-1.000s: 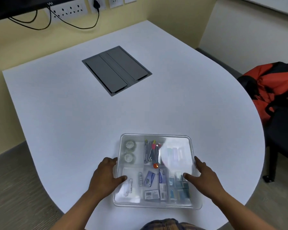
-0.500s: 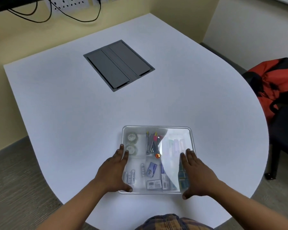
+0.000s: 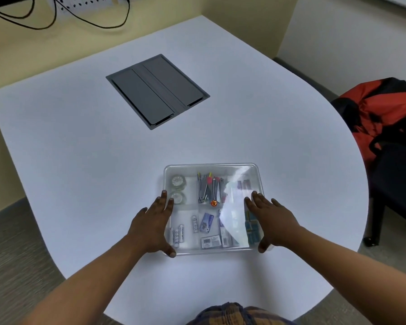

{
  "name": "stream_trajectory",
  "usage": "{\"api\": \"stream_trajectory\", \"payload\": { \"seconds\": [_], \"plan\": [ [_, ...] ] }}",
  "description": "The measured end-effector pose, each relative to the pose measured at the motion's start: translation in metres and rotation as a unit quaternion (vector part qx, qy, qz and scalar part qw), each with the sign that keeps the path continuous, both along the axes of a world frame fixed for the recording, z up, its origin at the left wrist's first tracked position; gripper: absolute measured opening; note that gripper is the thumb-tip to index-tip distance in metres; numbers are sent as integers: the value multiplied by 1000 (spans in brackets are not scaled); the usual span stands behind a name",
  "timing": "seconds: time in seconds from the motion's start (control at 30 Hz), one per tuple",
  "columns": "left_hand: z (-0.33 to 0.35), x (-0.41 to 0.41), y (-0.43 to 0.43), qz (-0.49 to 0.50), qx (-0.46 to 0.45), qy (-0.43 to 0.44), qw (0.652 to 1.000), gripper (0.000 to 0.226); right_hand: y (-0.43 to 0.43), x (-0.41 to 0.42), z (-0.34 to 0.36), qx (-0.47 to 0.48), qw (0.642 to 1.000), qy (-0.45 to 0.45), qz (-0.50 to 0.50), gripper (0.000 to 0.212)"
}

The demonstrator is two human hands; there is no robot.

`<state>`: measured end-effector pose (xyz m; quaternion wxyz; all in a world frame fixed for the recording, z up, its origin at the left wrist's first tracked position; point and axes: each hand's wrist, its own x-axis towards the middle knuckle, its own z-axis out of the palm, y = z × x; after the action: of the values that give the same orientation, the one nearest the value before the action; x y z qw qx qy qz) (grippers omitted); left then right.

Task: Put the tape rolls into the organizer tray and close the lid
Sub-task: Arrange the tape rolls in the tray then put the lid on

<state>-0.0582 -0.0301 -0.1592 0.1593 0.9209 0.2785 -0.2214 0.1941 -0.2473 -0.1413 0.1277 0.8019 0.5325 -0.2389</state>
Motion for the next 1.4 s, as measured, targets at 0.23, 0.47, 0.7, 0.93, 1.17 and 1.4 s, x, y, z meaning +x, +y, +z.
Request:
{"api": "stream_trajectory", "payload": {
  "seconds": [0.23, 0.47, 0.7, 0.93, 1.17, 1.4],
  "plan": [
    [19, 23, 0, -11, 101, 71, 992, 137, 7, 15, 9, 17, 1000, -1, 6, 130],
    [30, 59, 36, 10, 110, 69, 991, 137, 57, 43, 20, 47, 998, -27, -36, 136],
    [20, 72, 56, 22, 85, 110, 990, 152, 69, 57, 5, -22, 999, -23, -35, 146],
    [10, 70, 69, 19, 58, 83, 995, 154, 72, 62, -6, -5, 999, -1, -37, 149],
    [5, 74, 78, 16, 57, 67, 996, 156, 76, 67, -8, 10, 999, 1, -38, 148],
    [14, 74, 70, 31, 41, 66, 996, 152, 76, 64, -1, -3, 999, -11, -40, 144]
  ]
}}
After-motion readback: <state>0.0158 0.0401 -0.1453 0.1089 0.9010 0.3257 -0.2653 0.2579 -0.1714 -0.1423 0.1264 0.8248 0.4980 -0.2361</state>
